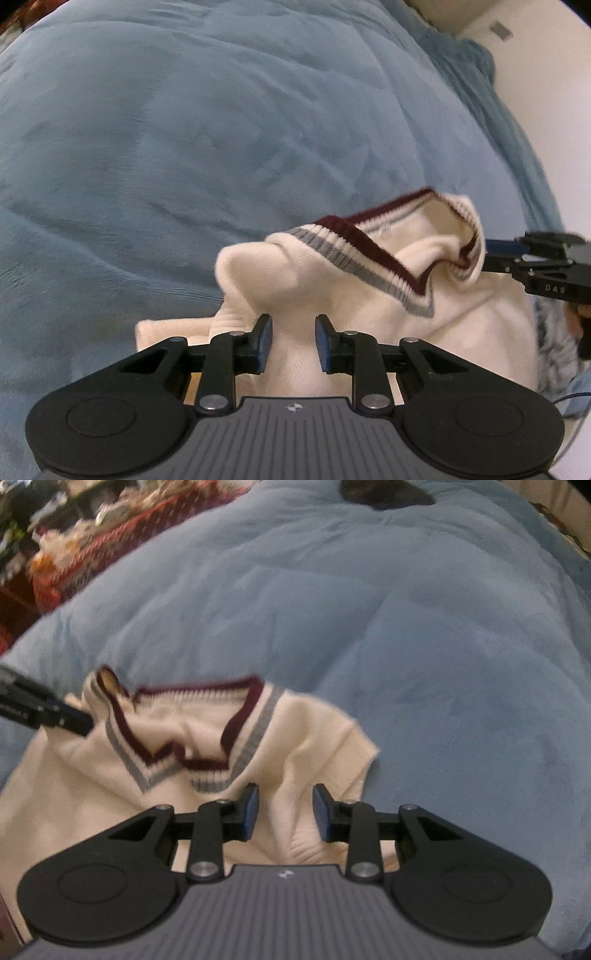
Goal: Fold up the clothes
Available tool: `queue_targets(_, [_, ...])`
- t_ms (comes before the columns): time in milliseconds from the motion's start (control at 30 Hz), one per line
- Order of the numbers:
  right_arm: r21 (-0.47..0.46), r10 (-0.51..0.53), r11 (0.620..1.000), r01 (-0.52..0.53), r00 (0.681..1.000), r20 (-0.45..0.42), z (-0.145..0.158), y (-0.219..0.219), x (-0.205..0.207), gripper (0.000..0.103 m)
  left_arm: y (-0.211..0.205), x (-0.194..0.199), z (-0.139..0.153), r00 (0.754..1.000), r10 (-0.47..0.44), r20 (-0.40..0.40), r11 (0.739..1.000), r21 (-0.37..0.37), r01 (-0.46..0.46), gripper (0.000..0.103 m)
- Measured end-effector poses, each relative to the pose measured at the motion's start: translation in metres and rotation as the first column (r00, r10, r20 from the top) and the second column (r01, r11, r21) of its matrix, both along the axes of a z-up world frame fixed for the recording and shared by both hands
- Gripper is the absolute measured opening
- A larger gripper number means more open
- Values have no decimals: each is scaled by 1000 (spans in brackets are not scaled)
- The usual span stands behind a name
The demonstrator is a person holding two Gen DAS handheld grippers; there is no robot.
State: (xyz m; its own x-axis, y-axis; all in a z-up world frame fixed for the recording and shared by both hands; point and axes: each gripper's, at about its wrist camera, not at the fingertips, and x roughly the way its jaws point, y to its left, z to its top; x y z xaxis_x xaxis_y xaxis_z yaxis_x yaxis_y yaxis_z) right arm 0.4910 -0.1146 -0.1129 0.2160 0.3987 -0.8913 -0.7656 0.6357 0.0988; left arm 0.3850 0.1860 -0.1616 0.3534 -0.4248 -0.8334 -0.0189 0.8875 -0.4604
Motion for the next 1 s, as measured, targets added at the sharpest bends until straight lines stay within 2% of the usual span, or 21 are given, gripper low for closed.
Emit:
queue_targets(67, [24, -5, 1000, 5, 1000, 23, 12, -3, 7, 36, 9, -5, 8, 1000, 19, 5, 1000, -13, -19, 25])
queue_targets(133, [28, 4, 1000, -6, 998, 62, 19, 0, 18, 36, 16, -6, 17, 999, 26, 23, 1000, 7, -26, 25])
queue_targets(267, [2, 40, 999, -41, 996, 79, 9, 15, 51, 36, 29, 9, 24, 997, 61, 55, 997, 42, -64, 25])
queue_targets(367, [-31, 107, 994, -106, 993, 42, -13, 33, 64, 35, 39, 27, 18, 992, 115, 51, 993, 19, -116, 25])
queue_targets(467, [-71, 183, 981, -182, 983, 9, -38, 54, 52, 35, 31, 38, 14, 996, 64, 65, 994, 80, -69, 25])
queue_targets(533, [-89, 243, 966, -242, 970, -3, -45, 59, 34, 37, 23, 36, 12, 998, 15, 67, 997, 80, -20, 25])
queue_targets(633, [-163, 343, 930, -329, 937, 66, -49, 64, 7, 37, 11, 30, 11, 996, -53, 74, 994, 101, 45, 27])
queue_targets(733, [-186, 369, 918, -350, 926, 79, -49, 69, 5, 37, 6, 26, 9, 993, -79, 82, 989, 132, 68, 27])
queue_targets(833, [-181, 372, 917, -355, 926, 68, -46, 73, 11, 36, 10, 26, 10, 994, -69, 85, 991, 121, 59, 29])
queue_targets(867, [-181, 381, 913, -364, 923, 62, -47, 74, 10, 33, 11, 26, 10, 994, -67, 83, 991, 121, 56, 29])
queue_targets(967, [-190, 419, 895, -403, 907, 48, -49, 75, 4, 11, 12, 23, 11, 994, -74, 79, 989, 132, 63, 29])
queue_targets(1000, [-199, 431, 889, -413, 901, 53, -49, 75, 1, 9, 12, 21, 12, 994, -77, 78, 988, 136, 66, 30])
